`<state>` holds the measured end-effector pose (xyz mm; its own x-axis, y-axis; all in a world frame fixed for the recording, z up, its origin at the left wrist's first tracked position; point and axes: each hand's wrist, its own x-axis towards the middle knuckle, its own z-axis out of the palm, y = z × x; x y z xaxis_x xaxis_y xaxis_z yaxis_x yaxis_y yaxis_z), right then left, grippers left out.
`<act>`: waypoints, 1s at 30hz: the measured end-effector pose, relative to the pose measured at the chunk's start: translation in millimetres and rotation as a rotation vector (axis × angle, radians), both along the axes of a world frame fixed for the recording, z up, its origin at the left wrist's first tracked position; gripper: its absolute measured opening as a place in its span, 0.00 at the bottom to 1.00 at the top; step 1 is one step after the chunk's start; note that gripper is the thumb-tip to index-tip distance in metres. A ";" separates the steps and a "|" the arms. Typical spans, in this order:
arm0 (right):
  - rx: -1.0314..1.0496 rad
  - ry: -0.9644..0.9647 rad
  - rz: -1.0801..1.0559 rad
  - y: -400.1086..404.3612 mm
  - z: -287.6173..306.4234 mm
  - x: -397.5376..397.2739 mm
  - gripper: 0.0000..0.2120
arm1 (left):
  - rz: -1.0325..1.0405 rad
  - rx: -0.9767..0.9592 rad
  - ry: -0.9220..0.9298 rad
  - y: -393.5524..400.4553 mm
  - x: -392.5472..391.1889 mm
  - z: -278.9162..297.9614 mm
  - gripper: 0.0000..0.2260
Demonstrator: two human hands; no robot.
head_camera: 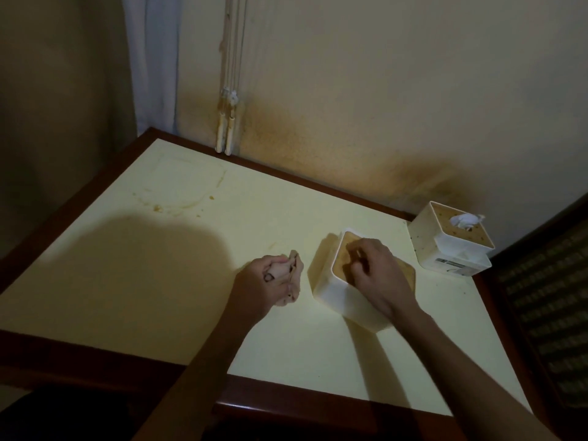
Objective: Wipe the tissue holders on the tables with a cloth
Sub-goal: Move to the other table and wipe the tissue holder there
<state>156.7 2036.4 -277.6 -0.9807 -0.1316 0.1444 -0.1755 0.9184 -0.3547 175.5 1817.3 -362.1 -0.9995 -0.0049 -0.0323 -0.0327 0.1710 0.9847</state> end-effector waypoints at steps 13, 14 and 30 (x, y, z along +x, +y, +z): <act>0.103 0.014 -0.193 9.4 -26.2 17.5 0.32 | 0.049 0.151 0.015 15.4 -1.8 -2.1 0.18; 0.108 0.010 -0.180 12.9 -25.9 17.0 0.32 | 0.024 0.185 0.019 16.0 -1.2 -2.6 0.17; 0.098 0.007 -0.136 21.6 -28.3 16.9 0.35 | 0.037 -0.162 0.103 46.1 -4.7 -10.0 0.15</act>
